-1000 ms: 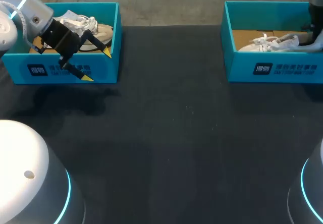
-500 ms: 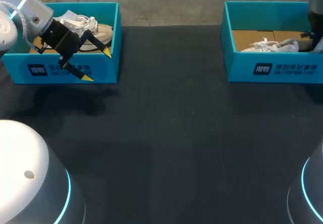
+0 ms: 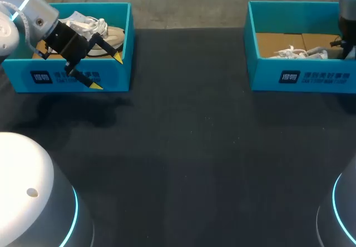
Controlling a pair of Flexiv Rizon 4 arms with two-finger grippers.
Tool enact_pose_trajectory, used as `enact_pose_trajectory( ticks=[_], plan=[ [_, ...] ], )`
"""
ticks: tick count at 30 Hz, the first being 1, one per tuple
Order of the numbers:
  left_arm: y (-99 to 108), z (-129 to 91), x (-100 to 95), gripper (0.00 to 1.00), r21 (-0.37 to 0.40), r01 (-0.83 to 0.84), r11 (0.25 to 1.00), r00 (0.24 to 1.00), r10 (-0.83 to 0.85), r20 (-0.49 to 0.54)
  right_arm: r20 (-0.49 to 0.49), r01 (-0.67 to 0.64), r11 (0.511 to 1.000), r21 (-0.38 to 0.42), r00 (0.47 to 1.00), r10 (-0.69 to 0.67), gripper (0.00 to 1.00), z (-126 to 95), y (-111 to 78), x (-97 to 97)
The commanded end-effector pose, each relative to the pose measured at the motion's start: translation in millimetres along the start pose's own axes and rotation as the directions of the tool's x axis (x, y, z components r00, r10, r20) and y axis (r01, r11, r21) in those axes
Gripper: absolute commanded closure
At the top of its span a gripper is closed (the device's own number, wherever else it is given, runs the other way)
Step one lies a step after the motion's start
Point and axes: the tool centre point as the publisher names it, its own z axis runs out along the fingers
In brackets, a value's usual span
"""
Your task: Take the shoe out of the shoebox, open the shoe tongue, remove and reinsert the insole, then place the shoe into the shoebox
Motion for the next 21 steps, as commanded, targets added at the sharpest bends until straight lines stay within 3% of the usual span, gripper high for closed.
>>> enact_pose_trajectory(
  ticks=[1, 21],
  plan=[
    [-0.7, -0.2, 0.4, 0.00, -0.003, 0.000, 1.000, 1.000, 0.000, -0.001, -0.007, -0.007, 1.000, 0.025, 1.000, 0.007, 1.00, 3.1, 9.7, 1.9],
    [-0.7, -0.2, 0.4, 0.00, -0.003, 0.000, 1.000, 1.000, 0.000, -0.001, -0.006, -0.017, 0.999, 0.042, 1.000, 0.017, 1.00, 16.4, 26.9, 15.3]
  ],
)
